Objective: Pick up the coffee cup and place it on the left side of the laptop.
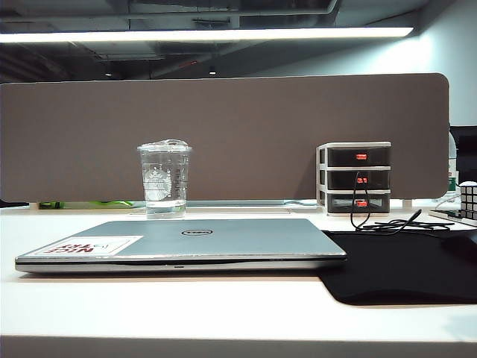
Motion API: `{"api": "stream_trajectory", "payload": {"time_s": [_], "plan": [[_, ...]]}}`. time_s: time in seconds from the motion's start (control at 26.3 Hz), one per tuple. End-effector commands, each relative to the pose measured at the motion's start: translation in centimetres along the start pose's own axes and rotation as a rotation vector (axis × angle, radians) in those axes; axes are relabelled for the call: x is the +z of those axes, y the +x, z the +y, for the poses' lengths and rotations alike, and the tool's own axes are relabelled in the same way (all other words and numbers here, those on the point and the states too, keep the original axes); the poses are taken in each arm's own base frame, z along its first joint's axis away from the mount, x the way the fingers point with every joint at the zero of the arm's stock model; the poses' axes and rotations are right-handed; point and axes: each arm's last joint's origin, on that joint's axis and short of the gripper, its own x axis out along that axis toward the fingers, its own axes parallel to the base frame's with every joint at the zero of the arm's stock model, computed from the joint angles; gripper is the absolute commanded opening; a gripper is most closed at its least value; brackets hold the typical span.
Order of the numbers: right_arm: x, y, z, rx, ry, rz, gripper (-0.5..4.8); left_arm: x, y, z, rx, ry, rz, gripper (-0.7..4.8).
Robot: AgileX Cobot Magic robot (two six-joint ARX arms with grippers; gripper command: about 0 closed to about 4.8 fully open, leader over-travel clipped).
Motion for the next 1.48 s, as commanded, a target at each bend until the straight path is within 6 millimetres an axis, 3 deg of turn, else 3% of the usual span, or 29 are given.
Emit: {"api": "stream_trajectory", "payload": {"time_s": [0.04,0.53,0.8,0.99,1.48], "plan": [[-0.1,0.0,0.0,-0.005,0.001,-0.005,-0.01,0.3,0.0,0.0,0.002,0.003,-0.018,-0.05],[-0.1,0.0,0.0,0.010,0.008,-0.007,-0.01,0.3,0.0,0.0,-0.001,0.001,-0.019,-0.05],[0.0,-0.2,1.0,0.359,0.140,-0.027,-0.01,0.3,-0.2,-0.9,-0.315,-0.081,0.016,-0.05],[0.1,-0.5,1.7,0.605,0.179,-0.024,-0.01,0.3,-0.3,-1.2,-0.404,-0.087,0.026,-0.05],[-1.4,-0.7,2.0,0.664,0.234,0.128,-0.01,0.3,-0.3,-1.2,-0.408,-0.242,0.052,-0.01]]}}
